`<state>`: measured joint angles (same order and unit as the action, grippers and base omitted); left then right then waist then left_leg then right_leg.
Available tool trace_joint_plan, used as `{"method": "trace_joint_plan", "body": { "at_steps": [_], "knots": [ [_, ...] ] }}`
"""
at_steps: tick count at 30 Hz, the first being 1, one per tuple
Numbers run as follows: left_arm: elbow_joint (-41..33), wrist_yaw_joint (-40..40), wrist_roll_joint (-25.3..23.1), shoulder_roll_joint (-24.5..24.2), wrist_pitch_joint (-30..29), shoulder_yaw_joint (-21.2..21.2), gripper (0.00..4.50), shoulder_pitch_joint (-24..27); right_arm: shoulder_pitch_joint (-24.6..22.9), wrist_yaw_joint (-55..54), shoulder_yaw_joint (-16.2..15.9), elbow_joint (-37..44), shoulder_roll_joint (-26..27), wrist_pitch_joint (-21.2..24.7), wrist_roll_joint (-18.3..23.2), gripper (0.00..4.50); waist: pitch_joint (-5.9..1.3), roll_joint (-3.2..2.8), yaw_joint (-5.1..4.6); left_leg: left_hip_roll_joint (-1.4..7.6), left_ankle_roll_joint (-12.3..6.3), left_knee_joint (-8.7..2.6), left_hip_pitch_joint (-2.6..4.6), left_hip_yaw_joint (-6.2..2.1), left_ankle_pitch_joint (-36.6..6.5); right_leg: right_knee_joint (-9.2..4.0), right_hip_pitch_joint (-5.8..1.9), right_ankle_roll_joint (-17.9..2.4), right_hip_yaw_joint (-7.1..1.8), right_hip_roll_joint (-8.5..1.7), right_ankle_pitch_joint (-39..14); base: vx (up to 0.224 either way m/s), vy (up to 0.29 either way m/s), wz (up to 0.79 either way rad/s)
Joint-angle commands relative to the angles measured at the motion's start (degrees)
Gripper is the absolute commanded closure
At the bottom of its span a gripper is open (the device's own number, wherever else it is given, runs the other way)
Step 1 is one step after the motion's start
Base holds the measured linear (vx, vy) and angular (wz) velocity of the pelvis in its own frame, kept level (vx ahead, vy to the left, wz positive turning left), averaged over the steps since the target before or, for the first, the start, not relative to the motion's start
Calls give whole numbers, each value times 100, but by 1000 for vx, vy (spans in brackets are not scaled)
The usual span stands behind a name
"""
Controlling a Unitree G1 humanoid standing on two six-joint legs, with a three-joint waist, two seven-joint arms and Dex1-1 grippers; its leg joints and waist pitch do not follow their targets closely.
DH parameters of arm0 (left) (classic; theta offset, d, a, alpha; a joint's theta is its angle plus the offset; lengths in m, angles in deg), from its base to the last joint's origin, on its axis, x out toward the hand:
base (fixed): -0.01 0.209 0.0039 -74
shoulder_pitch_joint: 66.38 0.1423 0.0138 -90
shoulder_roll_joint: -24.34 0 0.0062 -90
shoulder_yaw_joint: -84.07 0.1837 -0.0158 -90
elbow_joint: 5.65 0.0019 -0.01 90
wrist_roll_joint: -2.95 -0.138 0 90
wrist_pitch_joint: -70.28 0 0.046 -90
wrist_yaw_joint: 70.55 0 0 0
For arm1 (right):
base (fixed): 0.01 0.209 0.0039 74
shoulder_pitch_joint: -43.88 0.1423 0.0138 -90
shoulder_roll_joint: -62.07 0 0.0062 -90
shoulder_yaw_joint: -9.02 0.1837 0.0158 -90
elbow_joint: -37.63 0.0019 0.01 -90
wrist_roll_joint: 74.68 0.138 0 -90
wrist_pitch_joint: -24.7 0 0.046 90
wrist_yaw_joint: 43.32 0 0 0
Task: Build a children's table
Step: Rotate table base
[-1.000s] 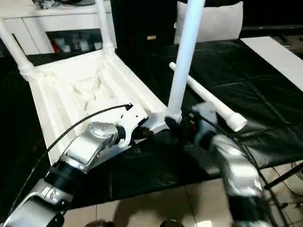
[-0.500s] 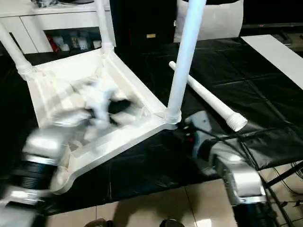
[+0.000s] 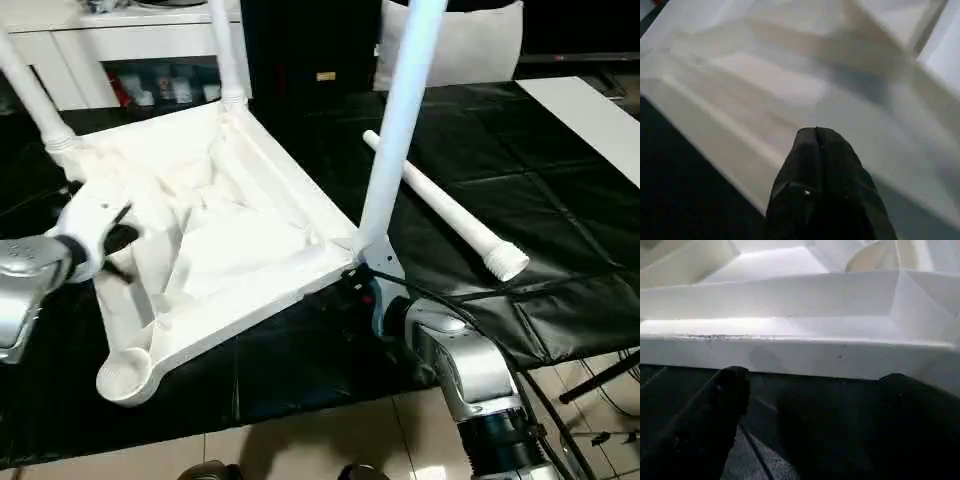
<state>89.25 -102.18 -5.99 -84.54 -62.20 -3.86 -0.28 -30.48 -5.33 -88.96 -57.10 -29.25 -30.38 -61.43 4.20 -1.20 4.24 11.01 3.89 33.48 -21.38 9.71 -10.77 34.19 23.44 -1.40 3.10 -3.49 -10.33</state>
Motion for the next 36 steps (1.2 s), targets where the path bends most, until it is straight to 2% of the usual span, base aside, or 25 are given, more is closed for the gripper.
{"method": "trace_joint_plan", "body": {
  "at_steps": [1, 5, 8, 10, 11, 12, 13, 15, 16, 17, 19, 20, 21, 22, 24, 27, 28, 29, 32, 36],
  "knots": [
    [-40, 21, -126, -74, -154, 119, 447, 77, 52, -7, -77, -63, -47, 65, -62, 0, -354, -52, 16, 179, -65, -406, 70, -66, -865, -352, -277, -1047, -252, -396, -949, 0, 0, 0],
    [-78, -170, -150, -256, -256, 339, 447, 156, 110, -51, -96, -261, -2, -97, -134, 0, -356, -57, 39, 175, -87, -401, 70, -63, -832, -339, -278, -1112, -250, -397, -820, 0, 0, 0],
    [-212, -554, -53, -416, -312, 557, 447, 249, 265, -226, -33, -607, 146, -476, -254, 0, -371, -70, 53, 174, -25, -405, 71, -67, -943, -349, -282, -1123, -249, -418, -1003, 0, 0, 0],
    [-411, -1049, 90, -591, -253, 781, 447, 348, 440, -357, 11, -950, 258, -696, -308, 0, -348, -66, 35, 176, 32, -432, 76, -77, -1166, -381, -267, -1105, -254, -443, -1372, 0, 0, 0],
    [-482, -1236, 139, -654, -177, 867, 447, 374, 502, -381, 1, -1073, 277, -765, -333, 0, -348, -66, 35, 176, 32, -432, 76, -77, -1166, -381, -267, -1105, -254, -443, -1372, 0, 0, 0],
    [-574, -1555, 241, -749, -41, 999, 447, 412, 615, -430, -9, -1310, 325, -905, -377, 0, -355, -61, 33, 179, 69, -432, 116, -65, -1347, -415, -248, -1054, -260, -425, -1643, 0, 0, 0],
    [-591, -1613, 266, -767, -26, 1021, 447, 417, 638, -440, -7, -1357, 337, -933, -384, 0, -353, -79, 49, 181, 85, -437, 113, -71, -1354, -410, -242, -1044, -265, -437, -1667, 0, 0, 0],
    [-691, -2283, 457, -987, 480, 1268, 447, 431, 928, -528, -7, -1914, 437, -1250, -475, 0, -367, -57, 43, 167, 98, -443, 85, -80, -1355, -397, -263, -1042, -261, -442, -1697, 0, 0, 0],
    [-716, -2513, 526, -1038, 784, 1343, 447, 440, 1012, -557, 2, -2075, 461, -1342, -495, 0, -383, -24, 53, 173, 100, -433, 109, -70, -1353, -411, -255, -1038, -262, -447, -1724, 0, 0, 0],
    [-716, -2513, 526, -1038, 784, 1343, 447, 440, 1012, -557, 2, -2075, 461, -1342, -495, 0, -383, -24, 53, 173, 100, -433, 109, -70, -1353, -411, -255, -1038, -262, -447, -1724, 0, 0, 0],
    [-789, -2931, 689, -1103, 1098, 1470, 447, 462, 1170, -635, 57, -2350, 509, -1474, -506, 0, -390, -47, 74, 178, 108, -422, 105, -58, -1228, -375, -258, -1065, -273, -439, -1531, 0, 0, 0],
    [-813, -3187, 799, -1104, 1247, 1536, 447, 456, 1273, -679, 92, -2522, 532, -1560, -526, 0, -416, -29, 66, 171, 115, -414, 97, -58, -1120, -334, -280, -1082, -264, -422, -1334, 0, 0, 0],
    [-825, -3344, 867, -1102, 1329, 1577, 447, 449, 1338, -705, 114, -2634, 547, -1618, -542, 0, -421, -40, 70, 166, 124, -410, 92, -54, -1039, -319, -283, -1104, -263, -429, -1243, 0, 0, 0],
    [-869, -3507, 969, -1039, 1362, 1641, 447, 403, 1450, -742, 136, -2812, 559, -1711, -565, 0, -424, -28, 61, 162, 125, -402, 94, -42, -1021, -313, -285, -1115, -265, -418, -1182, 0, 0, 0],
    [-990, -3917, 1253, -800, 1303, 1844, 447, 219, 1724, -823, 198, -3188, 562, -1894, -598, 0, -435, -46, 62, 157, 148, -380, 114, -25, -932, -283, -277, -1228, -265, -410, -1014, 0, 0, 0],
    [-943, -4105, 1371, -716, 1376, 1937, 447, 120, 1888, -834, 239, -3485, 572, -2084, -624, 0, -437, -29, 62, 150, 157, -373, 85, -24, -889, -265, -319, -1247, -271, -420, -956, 0, 0, 0],
    [-850, -4190, 1508, -494, 1406, 1981, 447, 39, 1970, -831, 265, -3594, 573, -2144, -622, 0, -451, -6, 40, 139, 126, -358, 63, -16, -782, -246, -345, -1262, -275, -420, -810, 0, 0, 0],
    [-732, -4201, 1566, -291, 1456, 2024, 447, -26, 2017, -828, 280, -3657, 574, -2180, -622, 0, -454, -2, 29, 128, 102, -345, 63, -5, -750, -251, -337, -1274, -278, -412, -780, 0, 0, 0],
    [-419, -4247, 1572, 76, 1611, 2143, 447, -139, 2093, -805, 289, -3780, 588, -2274, -670, 0, -466, 0, 30, 126, 41, -324, 53, -1, -657, -236, -358, -1305, -270, -400, -659, 0, 0, 0],
    [108, -3816, 1360, 700, 1823, 2261, 447, -399, 2135, -724, 274, -3872, 620, -2348, -728, 0, -464, 26, -32, 120, -17, -314, 40, -1, -720, -267, -377, -1261, -266, -396, -855, 0, 0, 0]
  ]
}}
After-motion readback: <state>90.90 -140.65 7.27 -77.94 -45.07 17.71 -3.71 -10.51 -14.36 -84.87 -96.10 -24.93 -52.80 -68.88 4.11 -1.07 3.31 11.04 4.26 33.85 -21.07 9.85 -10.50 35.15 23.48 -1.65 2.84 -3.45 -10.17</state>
